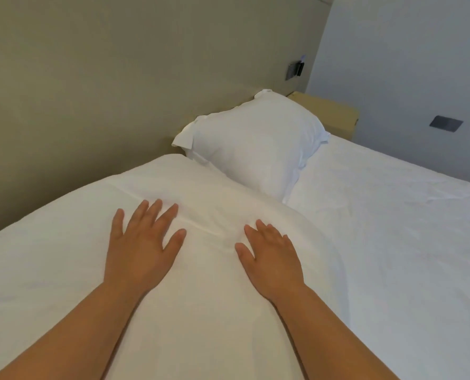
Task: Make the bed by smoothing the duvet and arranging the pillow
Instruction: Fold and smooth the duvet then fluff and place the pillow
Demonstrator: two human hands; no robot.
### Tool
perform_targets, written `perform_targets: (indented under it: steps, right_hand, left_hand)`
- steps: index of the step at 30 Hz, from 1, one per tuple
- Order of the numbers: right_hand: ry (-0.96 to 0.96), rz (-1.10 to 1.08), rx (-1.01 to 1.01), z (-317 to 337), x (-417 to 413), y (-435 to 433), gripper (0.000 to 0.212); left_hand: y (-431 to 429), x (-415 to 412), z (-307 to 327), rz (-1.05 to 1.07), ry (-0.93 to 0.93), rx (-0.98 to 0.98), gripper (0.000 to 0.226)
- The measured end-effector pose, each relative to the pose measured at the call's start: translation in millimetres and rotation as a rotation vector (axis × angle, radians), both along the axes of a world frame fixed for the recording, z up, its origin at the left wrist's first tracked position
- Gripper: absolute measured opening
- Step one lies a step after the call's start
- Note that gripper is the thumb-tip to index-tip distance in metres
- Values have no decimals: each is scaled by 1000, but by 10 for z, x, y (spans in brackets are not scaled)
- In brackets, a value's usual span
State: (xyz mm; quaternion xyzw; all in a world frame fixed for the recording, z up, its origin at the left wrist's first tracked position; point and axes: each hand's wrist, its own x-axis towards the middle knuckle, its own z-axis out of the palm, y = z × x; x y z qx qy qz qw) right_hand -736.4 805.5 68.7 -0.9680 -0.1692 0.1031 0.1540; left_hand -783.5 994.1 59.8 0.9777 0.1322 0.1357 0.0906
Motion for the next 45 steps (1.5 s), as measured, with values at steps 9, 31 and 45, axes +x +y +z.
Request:
perform_targets:
  steps: [9,31,45]
  right_hand:
    - [-124,-121,153,-699,1871,161,50]
    - [-379,-222,42,-1293,2608,90,32]
    - [-998,141,160,1609,1187,-236,19]
  left_hand:
    - [85,371,-480,23,127,7,57]
    - [135,564,-894,24,172,179,57]
    - [-226,127,-312,50,332,71,115]
